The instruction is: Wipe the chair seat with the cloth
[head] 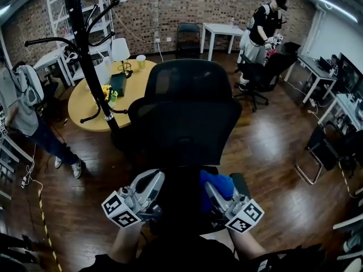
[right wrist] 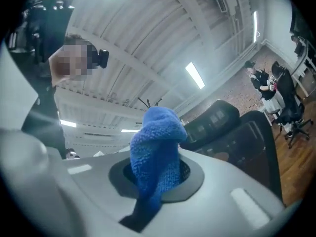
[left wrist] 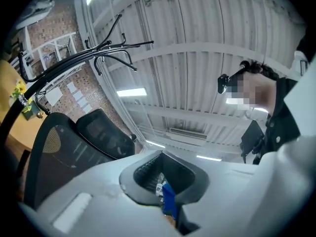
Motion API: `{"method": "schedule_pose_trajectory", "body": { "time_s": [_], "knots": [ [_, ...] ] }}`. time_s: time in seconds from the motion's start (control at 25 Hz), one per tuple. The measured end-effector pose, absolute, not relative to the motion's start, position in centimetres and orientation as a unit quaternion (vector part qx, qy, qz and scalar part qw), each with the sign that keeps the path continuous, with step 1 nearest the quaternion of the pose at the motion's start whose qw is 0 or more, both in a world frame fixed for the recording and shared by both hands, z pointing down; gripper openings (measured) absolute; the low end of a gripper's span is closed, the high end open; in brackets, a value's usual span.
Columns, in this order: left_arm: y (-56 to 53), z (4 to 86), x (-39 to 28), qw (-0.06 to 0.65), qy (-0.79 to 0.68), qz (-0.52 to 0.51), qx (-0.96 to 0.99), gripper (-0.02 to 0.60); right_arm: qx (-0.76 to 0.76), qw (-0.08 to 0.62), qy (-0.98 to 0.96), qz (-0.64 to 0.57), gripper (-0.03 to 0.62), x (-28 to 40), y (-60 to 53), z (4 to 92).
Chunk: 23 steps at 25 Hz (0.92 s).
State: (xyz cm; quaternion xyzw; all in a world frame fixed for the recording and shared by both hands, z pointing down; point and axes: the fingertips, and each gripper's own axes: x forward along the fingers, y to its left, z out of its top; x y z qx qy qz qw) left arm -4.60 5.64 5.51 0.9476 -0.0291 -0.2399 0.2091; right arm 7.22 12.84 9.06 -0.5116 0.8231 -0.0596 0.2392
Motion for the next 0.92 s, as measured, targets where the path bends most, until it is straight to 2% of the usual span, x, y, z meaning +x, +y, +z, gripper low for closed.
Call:
{"method": "schedule_pose_trajectory", "body": {
  "time_s": [0.48, 0.92],
  "knots": [
    [8.9, 5.6, -1.8, 0.214, -0.017, -0.230, 0.949, -0.008, -0.530, 0.264, 0.803, -0.065, 0.034, 9.5, 16.6, 9.7],
    [9.6, 8.3, -3.3, 0.225, -0.083, -0.179, 0.954, -0.008, -0.521, 0.304, 0.792, -0.090, 0.034, 11.5, 17.1, 11.0]
  ]
}}
